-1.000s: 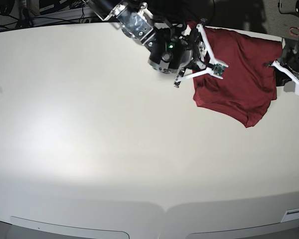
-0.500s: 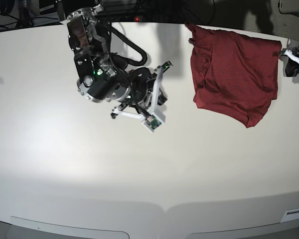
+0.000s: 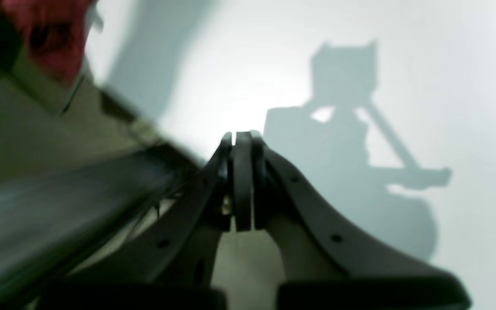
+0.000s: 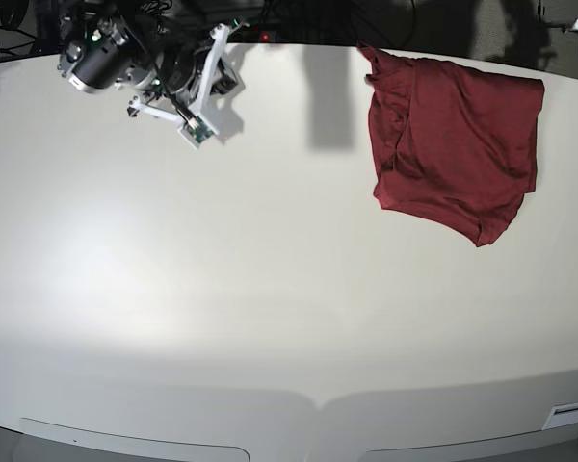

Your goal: Fold the T-shirt properly

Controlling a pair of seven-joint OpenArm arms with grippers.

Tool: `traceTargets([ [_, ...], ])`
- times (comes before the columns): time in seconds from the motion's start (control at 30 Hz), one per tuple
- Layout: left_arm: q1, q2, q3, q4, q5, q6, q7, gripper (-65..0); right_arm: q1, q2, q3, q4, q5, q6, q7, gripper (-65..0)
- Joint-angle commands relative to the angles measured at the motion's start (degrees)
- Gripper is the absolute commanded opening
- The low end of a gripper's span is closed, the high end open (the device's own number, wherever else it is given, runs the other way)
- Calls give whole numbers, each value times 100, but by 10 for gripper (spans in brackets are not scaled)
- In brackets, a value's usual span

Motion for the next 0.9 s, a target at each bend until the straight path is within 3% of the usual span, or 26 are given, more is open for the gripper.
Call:
traceTargets([
  [0.0,177,-50,-162,74,-46,-103,-101,-650,-184,116,105,181,111,-22,-26,-650],
  [0.17,634,367,-369,48,63,-498,-133,-650,-1058,254,507,229,109,-20,-142,-650],
  [0.33,868,962,-369,-9,1005,-634,-688,-650,-1897,251,610,227,105,125,-136,-650],
  [0.43,879,1154,-367,-267,1261,-769,-881,-650,-2404,254,610,212,42,258,-50,-650],
  [0.53,872,1150,-363,-730,1261,-1036,-1064,-650,-2848,254,610,22,-81,280,345,-650],
  [0.63,809,1150,-363,-1298,1320,-1274,-1263,-650,-3139,251,610,-520,-455,278,1097,-650],
  [0.87,238,1152,-363,-2782,2341,-1490,-2039,-650,-2979,251,566,-2743,-765,258,2114,-650],
])
